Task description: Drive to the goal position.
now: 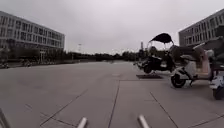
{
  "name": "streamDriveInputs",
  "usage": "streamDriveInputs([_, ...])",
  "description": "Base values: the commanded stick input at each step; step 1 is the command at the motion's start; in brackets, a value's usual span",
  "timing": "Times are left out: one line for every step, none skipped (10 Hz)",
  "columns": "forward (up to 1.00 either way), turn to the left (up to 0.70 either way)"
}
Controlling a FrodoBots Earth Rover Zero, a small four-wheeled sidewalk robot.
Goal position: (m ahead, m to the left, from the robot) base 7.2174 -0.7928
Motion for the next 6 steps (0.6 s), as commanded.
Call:
streamDriveInputs([0.7, 0.0])
streamDriveInputs([0.7, 0.0])
streamDriveInputs([0.7, 0.0])
streamDriveInputs([0.7, 0.0])
streamDriveInputs([0.7, 0.0])
streamDriveInputs([0.7, 0.0])
